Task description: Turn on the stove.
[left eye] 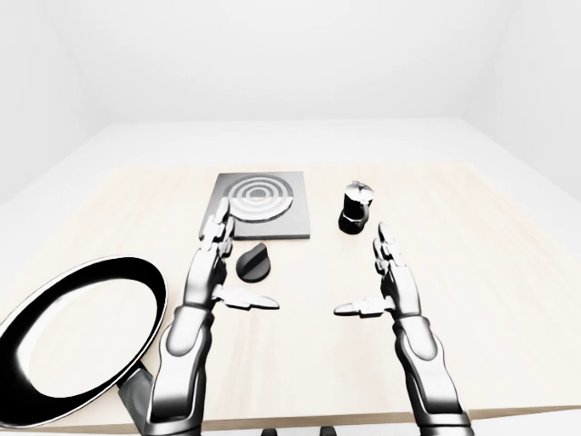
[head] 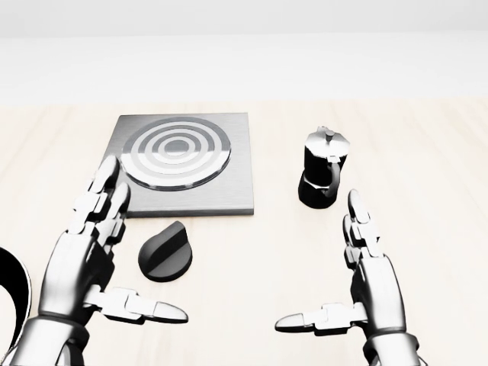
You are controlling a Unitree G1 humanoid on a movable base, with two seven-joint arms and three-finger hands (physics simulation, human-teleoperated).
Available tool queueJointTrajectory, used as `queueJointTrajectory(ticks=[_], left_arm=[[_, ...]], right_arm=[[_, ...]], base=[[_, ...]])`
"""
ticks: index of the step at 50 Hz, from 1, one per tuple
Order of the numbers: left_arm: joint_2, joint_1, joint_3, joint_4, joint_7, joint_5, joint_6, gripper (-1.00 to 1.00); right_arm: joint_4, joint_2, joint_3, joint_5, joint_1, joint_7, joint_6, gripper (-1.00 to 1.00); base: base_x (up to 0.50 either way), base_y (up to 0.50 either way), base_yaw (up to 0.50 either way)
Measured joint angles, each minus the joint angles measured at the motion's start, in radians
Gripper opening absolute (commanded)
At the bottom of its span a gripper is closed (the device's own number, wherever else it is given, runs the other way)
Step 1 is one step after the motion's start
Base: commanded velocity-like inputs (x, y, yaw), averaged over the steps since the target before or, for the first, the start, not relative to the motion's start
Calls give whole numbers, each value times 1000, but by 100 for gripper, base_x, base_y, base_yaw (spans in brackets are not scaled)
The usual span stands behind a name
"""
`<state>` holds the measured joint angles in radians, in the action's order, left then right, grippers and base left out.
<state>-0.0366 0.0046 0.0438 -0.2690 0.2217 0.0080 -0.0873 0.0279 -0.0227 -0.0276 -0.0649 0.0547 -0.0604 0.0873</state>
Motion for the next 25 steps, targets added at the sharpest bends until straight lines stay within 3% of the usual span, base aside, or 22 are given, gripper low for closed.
queueJointTrajectory(ticks=[17, 25], left_arm=[[4, 55, 34, -252, -32, -17, 1, 100], [12, 85, 41, -344, -41, -13, 15, 100]], right_arm=[[244, 9, 9, -77, 94, 23, 0, 100], [345, 14, 18, -108, 145, 31, 0, 100]], base=[[0, 0, 0], [0, 0, 0]])
